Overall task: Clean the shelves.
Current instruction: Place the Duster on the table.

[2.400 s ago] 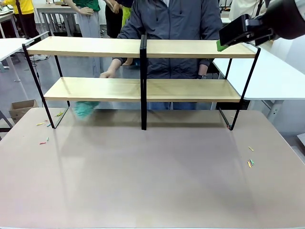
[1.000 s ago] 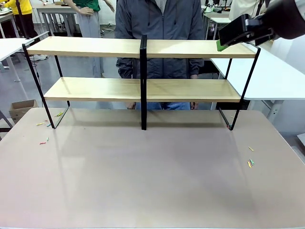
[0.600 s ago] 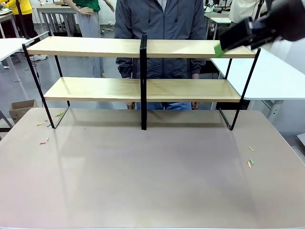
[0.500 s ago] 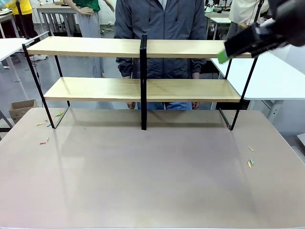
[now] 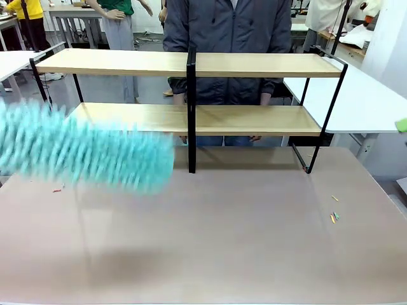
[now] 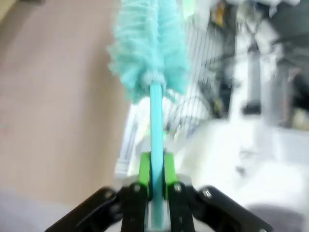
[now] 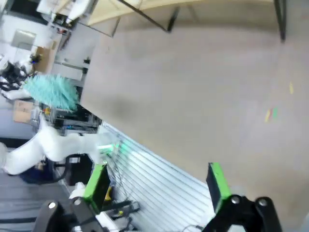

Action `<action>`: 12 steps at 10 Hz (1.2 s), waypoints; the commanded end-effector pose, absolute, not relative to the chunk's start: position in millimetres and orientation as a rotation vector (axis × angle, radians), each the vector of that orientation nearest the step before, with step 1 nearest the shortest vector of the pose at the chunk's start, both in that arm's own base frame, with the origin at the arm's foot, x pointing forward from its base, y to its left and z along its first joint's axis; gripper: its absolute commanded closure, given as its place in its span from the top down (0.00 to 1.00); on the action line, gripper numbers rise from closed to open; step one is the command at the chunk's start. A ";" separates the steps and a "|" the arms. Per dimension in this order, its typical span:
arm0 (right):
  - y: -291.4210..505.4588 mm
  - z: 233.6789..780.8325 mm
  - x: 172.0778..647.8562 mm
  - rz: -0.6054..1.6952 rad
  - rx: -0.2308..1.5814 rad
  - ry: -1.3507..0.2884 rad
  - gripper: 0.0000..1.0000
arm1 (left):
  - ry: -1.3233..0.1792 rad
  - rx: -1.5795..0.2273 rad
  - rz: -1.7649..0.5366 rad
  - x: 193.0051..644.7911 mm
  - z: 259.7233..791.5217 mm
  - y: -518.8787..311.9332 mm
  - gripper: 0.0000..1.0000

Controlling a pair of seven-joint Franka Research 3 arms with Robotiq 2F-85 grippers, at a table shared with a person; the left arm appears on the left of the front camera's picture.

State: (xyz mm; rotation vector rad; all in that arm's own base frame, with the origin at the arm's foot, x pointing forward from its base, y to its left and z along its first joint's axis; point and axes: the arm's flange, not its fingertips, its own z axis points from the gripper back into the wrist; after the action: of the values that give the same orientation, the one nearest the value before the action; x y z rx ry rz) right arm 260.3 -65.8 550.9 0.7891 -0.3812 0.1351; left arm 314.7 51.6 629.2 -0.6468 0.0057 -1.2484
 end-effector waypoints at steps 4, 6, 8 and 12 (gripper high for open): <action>-97.5 521.0 273.8 -0.004 0.776 -0.327 1.00 | 0.006 -0.647 -1.248 314.7 629.2 51.6 0.13; -73.6 519.7 296.7 0.072 0.889 -0.151 1.00 | -0.091 -0.526 -1.407 325.1 587.2 35.3 0.13; -59.8 461.3 325.5 0.006 1.023 0.107 1.00 | -0.367 -0.590 -1.515 359.2 538.9 27.7 0.13; -46.7 417.3 323.9 -0.045 1.077 0.197 1.00 | -0.350 -0.597 -1.452 428.8 470.7 12.1 0.13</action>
State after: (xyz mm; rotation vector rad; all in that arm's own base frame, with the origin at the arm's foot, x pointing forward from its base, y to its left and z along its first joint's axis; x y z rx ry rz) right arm 336.9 -54.0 399.0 1.0905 0.2300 -0.1068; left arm 418.3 11.1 462.3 -0.5717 -0.3657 -1.4321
